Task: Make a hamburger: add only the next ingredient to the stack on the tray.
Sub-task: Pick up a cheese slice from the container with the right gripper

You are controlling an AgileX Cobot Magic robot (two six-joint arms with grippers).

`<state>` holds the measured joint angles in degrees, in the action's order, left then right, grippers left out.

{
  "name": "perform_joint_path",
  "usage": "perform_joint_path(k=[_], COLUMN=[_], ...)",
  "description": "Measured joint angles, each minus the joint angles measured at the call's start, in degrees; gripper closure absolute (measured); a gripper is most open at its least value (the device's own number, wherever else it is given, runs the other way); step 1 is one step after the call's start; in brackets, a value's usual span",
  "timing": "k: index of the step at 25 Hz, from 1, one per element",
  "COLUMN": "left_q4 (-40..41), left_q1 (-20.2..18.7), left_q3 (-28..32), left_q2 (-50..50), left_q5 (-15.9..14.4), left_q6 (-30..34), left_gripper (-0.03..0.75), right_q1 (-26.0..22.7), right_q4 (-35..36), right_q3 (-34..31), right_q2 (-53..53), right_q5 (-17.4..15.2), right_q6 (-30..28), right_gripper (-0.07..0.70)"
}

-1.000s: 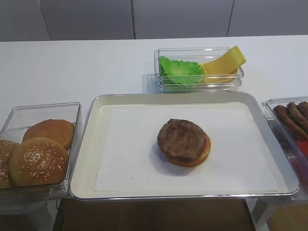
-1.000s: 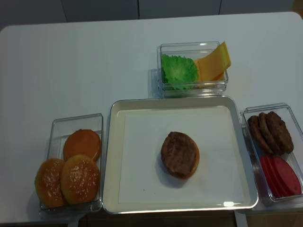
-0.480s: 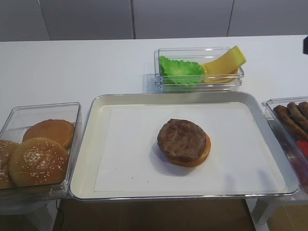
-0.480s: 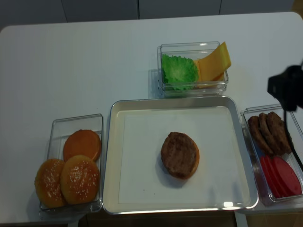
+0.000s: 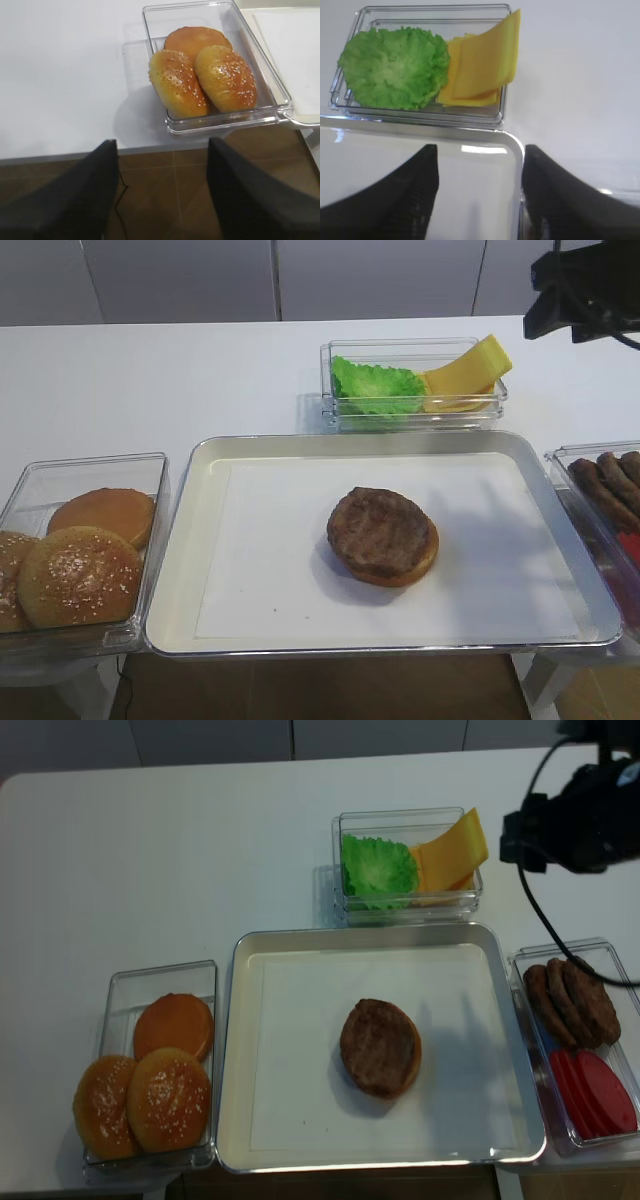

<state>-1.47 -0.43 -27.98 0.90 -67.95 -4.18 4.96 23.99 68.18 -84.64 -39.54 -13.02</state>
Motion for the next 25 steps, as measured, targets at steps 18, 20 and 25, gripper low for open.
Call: perform_joint_path(k=[18,20,25], left_q4=[0.00,0.00,0.00], left_q1=[0.00,0.00,0.00], left_q3=[0.00,0.00,0.00], left_q2=[0.00,0.00,0.00], left_q5=[0.00,0.00,0.00], left_q6=[0.00,0.00,0.00], left_gripper=[0.293,0.293,0.293], right_q1=[-0.10,-0.51,-2.49], right_q4=[1.04,1.04,2.21], right_q3=[16.82,16.82,16.82], right_q2=[-23.13,-23.38,-23.38], right_q5=[-0.20,-0.09,-0.01], right_q6=[-0.37,-0.37,-0.37], right_gripper=[0.267,0.280,0.288])
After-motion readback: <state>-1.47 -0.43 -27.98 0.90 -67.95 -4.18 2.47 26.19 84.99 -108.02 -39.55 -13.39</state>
